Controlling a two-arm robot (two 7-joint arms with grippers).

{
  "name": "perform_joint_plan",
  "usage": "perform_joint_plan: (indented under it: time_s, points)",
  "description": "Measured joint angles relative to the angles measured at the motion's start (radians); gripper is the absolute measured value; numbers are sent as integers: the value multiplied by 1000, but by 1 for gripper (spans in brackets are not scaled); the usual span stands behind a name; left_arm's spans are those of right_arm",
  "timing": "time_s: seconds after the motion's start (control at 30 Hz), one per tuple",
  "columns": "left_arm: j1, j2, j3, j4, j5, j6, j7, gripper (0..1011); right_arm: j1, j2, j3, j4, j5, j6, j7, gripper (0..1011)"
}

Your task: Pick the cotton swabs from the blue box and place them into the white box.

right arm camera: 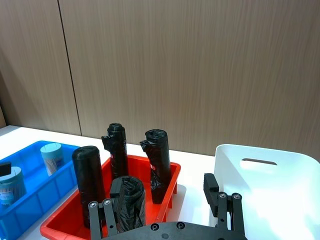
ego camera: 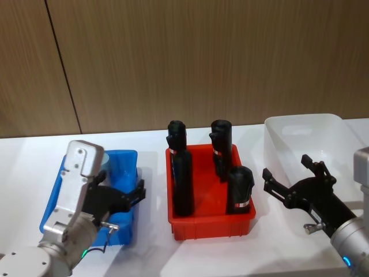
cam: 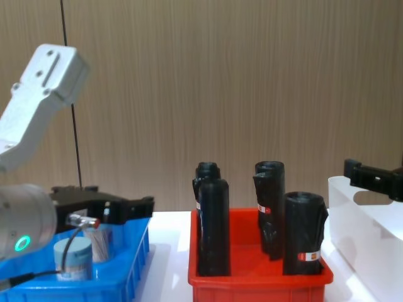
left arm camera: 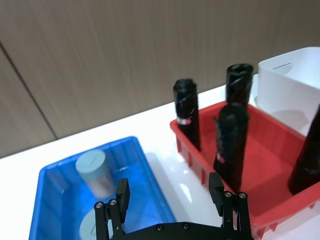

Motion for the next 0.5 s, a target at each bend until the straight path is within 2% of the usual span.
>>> perform_joint_plan:
  time_s: [0.2, 0.5]
  points:
    - [12, 9, -19, -6, -62, 61, 41, 1003, 0, 0, 0, 0, 0, 0, 0, 1002]
    - [17, 12, -41, 1, -119, 115, 83, 1003, 0, 0, 0, 0, 0, 0, 0, 1002]
